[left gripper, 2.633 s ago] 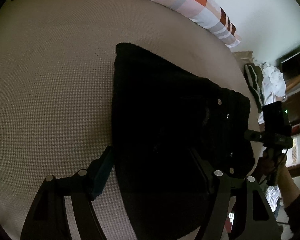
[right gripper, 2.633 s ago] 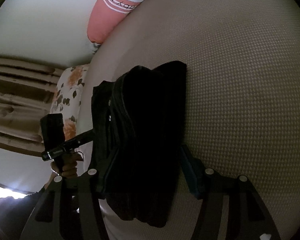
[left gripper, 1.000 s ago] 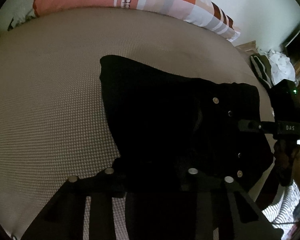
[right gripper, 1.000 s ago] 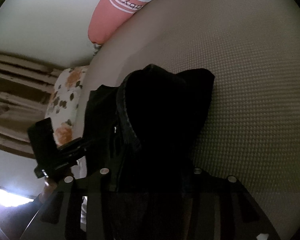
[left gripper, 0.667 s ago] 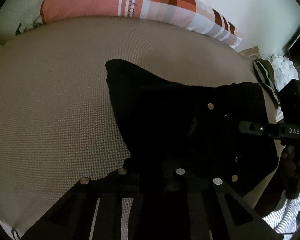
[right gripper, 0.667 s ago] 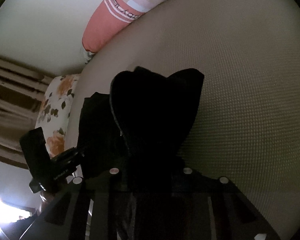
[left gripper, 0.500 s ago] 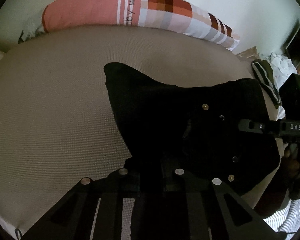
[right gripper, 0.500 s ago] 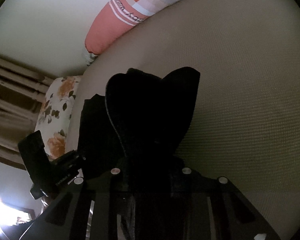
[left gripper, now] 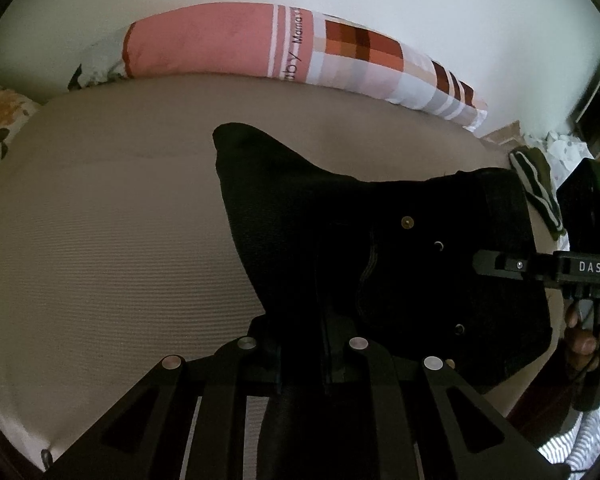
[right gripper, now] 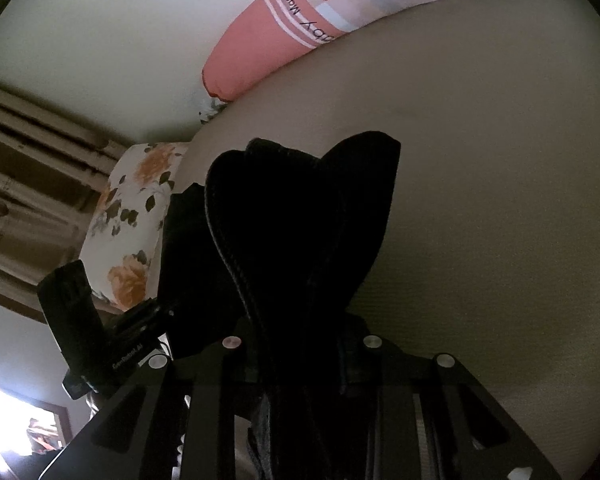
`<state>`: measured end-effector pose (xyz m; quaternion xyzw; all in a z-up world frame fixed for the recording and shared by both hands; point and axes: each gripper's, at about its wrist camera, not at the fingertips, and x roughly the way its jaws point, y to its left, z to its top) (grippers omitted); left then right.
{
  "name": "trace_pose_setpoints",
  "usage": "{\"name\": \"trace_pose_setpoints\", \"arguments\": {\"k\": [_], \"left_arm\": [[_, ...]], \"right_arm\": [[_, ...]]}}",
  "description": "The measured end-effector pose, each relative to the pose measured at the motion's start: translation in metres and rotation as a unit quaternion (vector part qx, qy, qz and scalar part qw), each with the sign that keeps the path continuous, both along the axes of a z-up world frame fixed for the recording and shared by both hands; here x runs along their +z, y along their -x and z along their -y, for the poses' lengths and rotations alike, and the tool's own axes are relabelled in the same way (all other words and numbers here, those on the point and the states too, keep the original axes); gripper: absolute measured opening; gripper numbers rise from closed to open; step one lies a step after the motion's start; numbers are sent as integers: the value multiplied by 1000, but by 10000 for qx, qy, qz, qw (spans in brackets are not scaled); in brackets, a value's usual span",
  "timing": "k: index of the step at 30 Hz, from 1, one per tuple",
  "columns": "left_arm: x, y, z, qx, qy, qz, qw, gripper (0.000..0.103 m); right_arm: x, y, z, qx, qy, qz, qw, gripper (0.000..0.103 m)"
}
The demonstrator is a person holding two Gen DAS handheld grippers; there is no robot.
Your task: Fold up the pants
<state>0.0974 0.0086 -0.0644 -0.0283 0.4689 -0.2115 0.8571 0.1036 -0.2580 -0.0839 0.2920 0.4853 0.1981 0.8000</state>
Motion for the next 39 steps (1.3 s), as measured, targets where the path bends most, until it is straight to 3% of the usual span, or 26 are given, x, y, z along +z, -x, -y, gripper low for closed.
{"name": "trace_pose_setpoints", "arguments": {"k": [13,25,39], "left_arm": [[15,-27,-18,164,8,192,9997,14],[16,-104,-22,222,-83,218,9995,14],[7,-187,-18,274,-136,281,9991,14]], "right_arm": [[11,-39,-14,122,-17,154,9998,23],[13,-115,-15,61,-32,124,9999,23],[10,-190,-8,-149,295,72,9994,23]]}}
